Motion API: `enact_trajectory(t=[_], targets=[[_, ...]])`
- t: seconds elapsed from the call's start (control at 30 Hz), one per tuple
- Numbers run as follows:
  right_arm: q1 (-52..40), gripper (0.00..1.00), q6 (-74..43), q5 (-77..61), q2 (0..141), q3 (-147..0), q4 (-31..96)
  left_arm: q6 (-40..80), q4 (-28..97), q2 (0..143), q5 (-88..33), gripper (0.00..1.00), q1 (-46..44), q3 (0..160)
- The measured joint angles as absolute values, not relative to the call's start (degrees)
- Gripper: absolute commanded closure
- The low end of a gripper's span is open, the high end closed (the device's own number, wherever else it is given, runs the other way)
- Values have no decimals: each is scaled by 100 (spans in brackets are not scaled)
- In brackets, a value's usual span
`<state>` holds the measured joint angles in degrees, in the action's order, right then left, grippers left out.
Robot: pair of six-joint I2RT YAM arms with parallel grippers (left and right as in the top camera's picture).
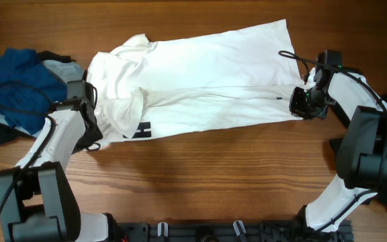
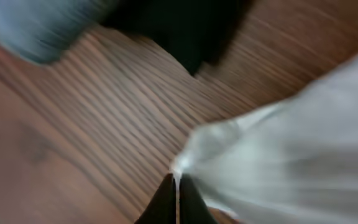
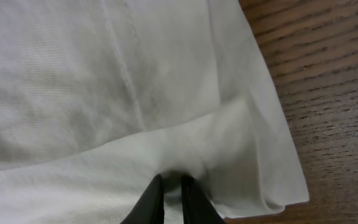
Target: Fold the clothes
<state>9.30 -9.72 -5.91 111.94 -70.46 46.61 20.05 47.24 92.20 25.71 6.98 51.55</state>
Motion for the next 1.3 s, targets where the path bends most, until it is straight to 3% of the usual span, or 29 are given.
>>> enact_trajectory(t=[0.07,0.2,0.23,0.3,0.43,0.6,0.73,0.97,1.3], targets=[[930,89,-972,-569,11194,-7048,4665,2001,4670,9218,2945,88,701,5162],[930,89,-1170,-386,11190,-7048,4790,1981,4663,9218,3369,89,825,5162],[932,89,-1214,-346,11190,-7048,4814,1957,4742,9216,3055,85,838,5183],[937,88,-1260,-311,11190,-7048,4831,1798,4901,9205,1898,59,854,5249],[937,88,-1280,-290,11190,-7048,4840,1643,5382,9192,224,50,838,5280],[941,88,-1299,-276,11190,-7048,4838,1614,5651,9192,-294,41,838,5284],[941,88,-1319,-274,11190,-7048,4838,1594,5098,9190,-174,18,838,5240],[943,88,-1321,-252,11187,-7048,4849,1562,4265,9179,-32,26,834,4519],[943,88,-1321,-252,11187,-7048,4849,1570,4053,8890,580,25,832,4460]])
